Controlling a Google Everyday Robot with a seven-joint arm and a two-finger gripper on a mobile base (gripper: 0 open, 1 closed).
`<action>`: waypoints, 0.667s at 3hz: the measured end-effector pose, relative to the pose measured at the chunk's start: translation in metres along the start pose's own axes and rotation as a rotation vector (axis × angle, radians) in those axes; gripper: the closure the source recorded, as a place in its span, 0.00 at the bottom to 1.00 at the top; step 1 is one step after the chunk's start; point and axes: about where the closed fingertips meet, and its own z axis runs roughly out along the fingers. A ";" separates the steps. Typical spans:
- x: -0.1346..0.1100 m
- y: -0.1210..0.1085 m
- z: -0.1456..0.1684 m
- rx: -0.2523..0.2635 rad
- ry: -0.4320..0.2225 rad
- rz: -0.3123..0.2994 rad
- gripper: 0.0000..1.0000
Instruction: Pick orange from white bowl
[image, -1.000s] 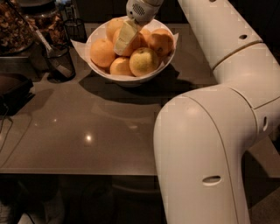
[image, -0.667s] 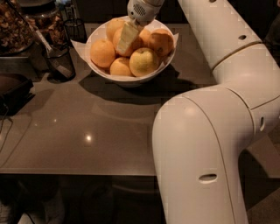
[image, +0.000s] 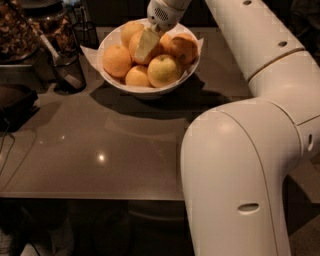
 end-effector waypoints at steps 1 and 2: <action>0.000 0.000 0.000 0.000 -0.001 0.000 1.00; -0.011 0.001 -0.011 -0.004 -0.075 0.001 1.00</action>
Offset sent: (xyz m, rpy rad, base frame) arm -0.0072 0.0033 0.0404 0.1604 -0.0549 0.0155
